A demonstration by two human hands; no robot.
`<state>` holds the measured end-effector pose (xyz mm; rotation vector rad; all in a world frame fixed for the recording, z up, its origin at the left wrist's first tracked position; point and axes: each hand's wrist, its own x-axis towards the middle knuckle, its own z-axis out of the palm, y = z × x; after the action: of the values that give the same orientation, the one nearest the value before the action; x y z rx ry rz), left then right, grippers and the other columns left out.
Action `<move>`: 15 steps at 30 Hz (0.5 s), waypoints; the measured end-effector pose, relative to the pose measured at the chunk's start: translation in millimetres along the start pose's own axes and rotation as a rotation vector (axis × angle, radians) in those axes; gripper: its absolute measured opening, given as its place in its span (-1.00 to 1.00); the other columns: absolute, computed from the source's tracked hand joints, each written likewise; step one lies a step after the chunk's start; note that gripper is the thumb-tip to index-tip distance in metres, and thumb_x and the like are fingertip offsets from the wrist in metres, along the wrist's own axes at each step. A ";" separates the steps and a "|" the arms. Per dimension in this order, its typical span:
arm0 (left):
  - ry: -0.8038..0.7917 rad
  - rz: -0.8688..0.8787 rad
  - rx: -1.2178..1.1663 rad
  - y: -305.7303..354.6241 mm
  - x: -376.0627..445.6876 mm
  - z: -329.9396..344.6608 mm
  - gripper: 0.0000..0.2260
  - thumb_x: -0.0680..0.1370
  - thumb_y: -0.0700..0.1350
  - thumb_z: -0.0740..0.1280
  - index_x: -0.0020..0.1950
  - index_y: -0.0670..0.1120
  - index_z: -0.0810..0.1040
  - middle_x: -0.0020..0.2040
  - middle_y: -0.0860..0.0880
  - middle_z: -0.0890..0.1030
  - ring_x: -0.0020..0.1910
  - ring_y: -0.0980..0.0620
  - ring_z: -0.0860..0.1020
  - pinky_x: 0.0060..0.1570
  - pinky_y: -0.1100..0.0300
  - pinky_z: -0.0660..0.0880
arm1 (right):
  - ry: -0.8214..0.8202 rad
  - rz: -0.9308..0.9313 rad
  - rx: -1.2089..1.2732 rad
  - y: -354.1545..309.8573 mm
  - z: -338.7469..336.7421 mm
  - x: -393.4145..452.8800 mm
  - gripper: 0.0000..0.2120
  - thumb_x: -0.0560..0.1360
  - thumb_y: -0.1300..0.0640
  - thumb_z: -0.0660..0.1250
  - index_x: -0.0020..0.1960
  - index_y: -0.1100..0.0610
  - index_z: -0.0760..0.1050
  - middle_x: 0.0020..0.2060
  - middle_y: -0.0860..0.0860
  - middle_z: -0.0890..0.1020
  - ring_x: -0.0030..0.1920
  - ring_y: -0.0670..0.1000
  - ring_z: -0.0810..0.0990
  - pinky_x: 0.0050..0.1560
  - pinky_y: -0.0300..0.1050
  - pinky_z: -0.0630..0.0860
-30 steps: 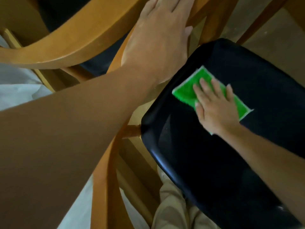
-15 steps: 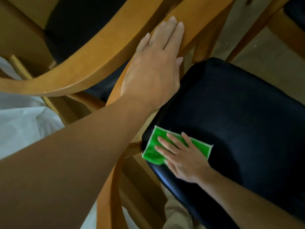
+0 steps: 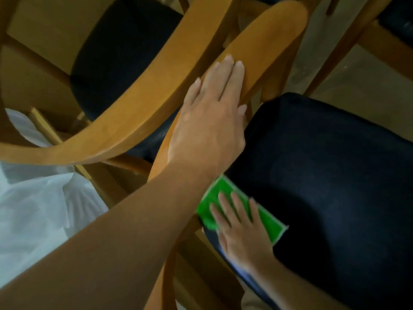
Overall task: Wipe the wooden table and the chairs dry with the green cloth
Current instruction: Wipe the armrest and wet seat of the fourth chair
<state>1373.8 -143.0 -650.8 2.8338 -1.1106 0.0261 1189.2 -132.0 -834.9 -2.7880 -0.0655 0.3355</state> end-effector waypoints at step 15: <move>-0.062 -0.056 -0.002 5.3 -5.1 -0.4 -0.50 0.60 -0.01 0.12 0.52 -0.12 0.17 0.51 -0.07 0.21 0.48 0.00 0.17 0.43 0.07 0.06 | 0.149 0.470 0.007 119.2 -59.0 74.0 -0.47 0.60 -0.05 0.00 0.54 0.04 0.14 0.54 0.07 0.16 0.53 0.17 0.07 0.46 0.27 -0.08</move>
<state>1366.5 -143.4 -650.3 2.8810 -1.0418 -0.0681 1275.8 -257.1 -836.5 -2.7842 0.6300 0.2335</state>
